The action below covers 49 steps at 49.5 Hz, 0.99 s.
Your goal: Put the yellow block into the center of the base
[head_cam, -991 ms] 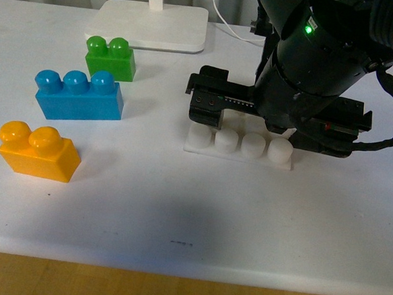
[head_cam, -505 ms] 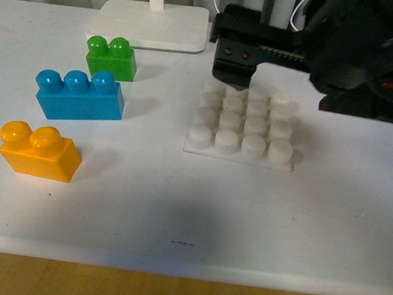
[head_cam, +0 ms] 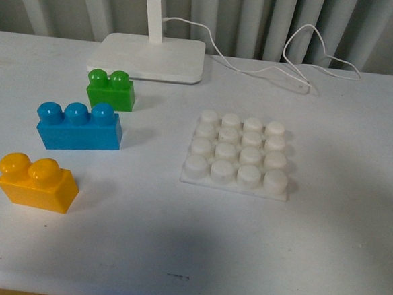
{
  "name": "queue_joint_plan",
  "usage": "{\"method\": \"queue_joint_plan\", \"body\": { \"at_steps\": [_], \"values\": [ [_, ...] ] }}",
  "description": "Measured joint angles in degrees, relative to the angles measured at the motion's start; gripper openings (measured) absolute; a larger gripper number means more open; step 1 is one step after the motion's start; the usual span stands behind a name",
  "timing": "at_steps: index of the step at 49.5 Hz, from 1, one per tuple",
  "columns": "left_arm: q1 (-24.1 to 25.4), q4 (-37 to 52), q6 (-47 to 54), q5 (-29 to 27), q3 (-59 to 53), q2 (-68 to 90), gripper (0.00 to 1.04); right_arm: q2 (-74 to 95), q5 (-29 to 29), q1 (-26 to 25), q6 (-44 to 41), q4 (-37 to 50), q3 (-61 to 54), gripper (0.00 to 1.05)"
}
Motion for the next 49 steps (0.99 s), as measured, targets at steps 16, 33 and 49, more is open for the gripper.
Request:
{"method": "queue_joint_plan", "body": {
  "at_steps": [16,33,49],
  "values": [
    [0.0,0.0,0.0,0.0,0.0,0.0,0.98,-12.1,12.5,-4.7,-18.4,28.6,-18.6,0.37],
    [0.0,0.0,0.0,0.0,0.0,0.0,0.98,-21.0,3.8,-13.9,-19.5,26.1,-25.0,0.01],
    [0.0,0.0,0.0,0.0,0.0,0.0,0.98,-27.4,3.3,-14.2,-19.5,22.3,-27.4,0.01]
  ]
}}
